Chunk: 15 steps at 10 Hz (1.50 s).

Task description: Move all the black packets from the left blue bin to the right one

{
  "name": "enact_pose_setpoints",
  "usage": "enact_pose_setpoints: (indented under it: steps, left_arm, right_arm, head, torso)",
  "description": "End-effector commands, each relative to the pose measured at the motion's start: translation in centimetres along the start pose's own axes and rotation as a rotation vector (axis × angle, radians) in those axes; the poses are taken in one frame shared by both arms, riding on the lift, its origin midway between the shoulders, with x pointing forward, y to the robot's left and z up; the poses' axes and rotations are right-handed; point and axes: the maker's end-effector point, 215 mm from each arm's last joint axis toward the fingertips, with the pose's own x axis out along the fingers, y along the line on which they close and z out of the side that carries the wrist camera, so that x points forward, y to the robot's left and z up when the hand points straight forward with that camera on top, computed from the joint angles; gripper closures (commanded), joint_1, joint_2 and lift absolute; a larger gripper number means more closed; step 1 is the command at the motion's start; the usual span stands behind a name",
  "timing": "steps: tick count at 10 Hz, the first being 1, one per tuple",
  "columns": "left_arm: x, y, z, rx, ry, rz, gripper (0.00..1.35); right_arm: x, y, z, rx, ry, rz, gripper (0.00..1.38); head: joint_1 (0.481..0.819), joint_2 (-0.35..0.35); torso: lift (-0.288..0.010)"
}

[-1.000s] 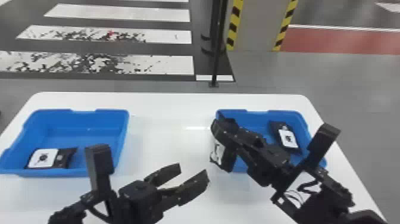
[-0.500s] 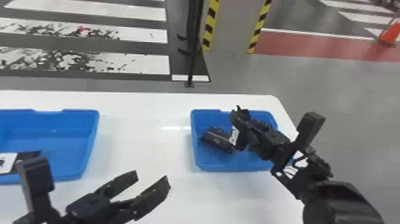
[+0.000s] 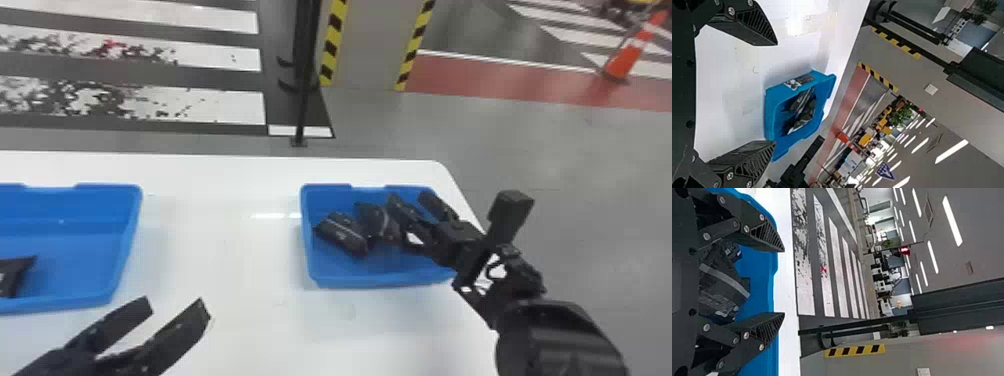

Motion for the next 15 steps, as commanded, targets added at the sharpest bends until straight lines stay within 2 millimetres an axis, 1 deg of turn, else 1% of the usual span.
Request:
enact_pose_setpoints:
  steps: [1, 2, 3, 4, 5, 6, 7, 8, 9, 10, 11, 12, 13, 14, 15]
  left_arm:
    - [-1.4, 1.5, 0.9, 0.016, -0.019, 0.046, 0.16]
    - [-1.9, 2.2, 1.5, 0.023, -0.03, 0.063, 0.16]
    - [-2.6, 3.4, 2.0, 0.032, -0.039, 0.092, 0.16]
    - [-3.8, 5.2, 2.6, 0.045, -0.048, 0.14, 0.16]
    - [-4.9, 6.9, 3.4, 0.062, -0.058, 0.185, 0.16]
    - [-5.6, 8.0, 4.1, 0.076, -0.066, 0.213, 0.16]
    - [-6.3, 9.4, 5.2, 0.101, -0.074, 0.252, 0.16]
    - [-7.1, 10.9, 6.4, 0.127, -0.086, 0.296, 0.16]
    - [-7.8, 12.3, 7.8, 0.158, -0.098, 0.34, 0.16]
    - [-8.8, 14.3, 9.5, 0.195, -0.103, 0.4, 0.16]
    - [-9.9, 16.2, 10.6, 0.216, -0.1, 0.457, 0.15]
    - [-10.3, 18.9, 11.2, 0.215, -0.084, 0.507, 0.16]
    - [-10.6, 21.2, 11.2, 0.187, -0.063, 0.537, 0.16]
    - [-10.7, 22.9, 11.9, 0.186, -0.056, 0.569, 0.16]
    - [-10.3, 24.0, 12.5, 0.179, -0.057, 0.58, 0.16]
  right_arm:
    - [-1.8, 1.5, -0.5, -0.013, 0.001, 0.009, 0.15]
    - [-3.4, 2.8, -0.8, -0.026, 0.005, 0.016, 0.15]
    - [-5.8, 4.5, -1.4, -0.045, 0.017, 0.023, 0.15]
    - [-8.1, 6.2, -1.5, -0.06, 0.015, 0.027, 0.15]
    - [-9.6, 7.8, -1.0, -0.072, -0.004, 0.038, 0.15]
    - [-10.8, 10.0, -0.7, -0.075, -0.022, 0.062, 0.15]
    - [-12.2, 11.8, -0.6, -0.07, -0.029, 0.083, 0.15]
    - [-13.7, 13.0, -0.5, -0.058, -0.033, 0.084, 0.15]
    - [-15.4, 13.6, -1.0, -0.03, -0.022, 0.077, 0.15]
    - [-16.7, 14.0, -1.2, -0.005, -0.016, 0.068, 0.15]
    - [-17.5, 14.3, -1.8, 0.005, 0.002, 0.066, 0.15]
    - [-18.1, 14.6, -2.4, 0.03, 0.014, 0.07, 0.15]
    - [-18.1, 14.6, -2.6, 0.037, 0.017, 0.07, 0.15]
    - [-18.0, 14.9, -2.8, 0.044, 0.023, 0.075, 0.15]
    - [-18.0, 15.0, -3.3, 0.055, 0.035, 0.078, 0.15]
  head:
    - [0.695, -0.227]
    - [0.695, -0.206]
    - [0.695, -0.193]
    - [0.695, -0.165]
    - [0.695, -0.134]
    - [0.695, -0.092]
    - [0.695, -0.065]
    - [0.695, -0.013]
    - [0.695, 0.042]
    - [0.695, 0.083]
    - [0.695, 0.124]
    - [0.695, 0.149]
    - [0.695, 0.201]
    - [0.695, 0.238]
    - [0.695, 0.267]
  torso:
    - [-0.14]
    - [-0.14]
    - [-0.14]
    - [-0.14]
    - [-0.14]
    - [-0.14]
    - [-0.14]
    - [-0.14]
    - [-0.14]
    - [-0.14]
    - [-0.14]
    - [-0.14]
    - [-0.14]
    - [-0.14]
    - [-0.14]
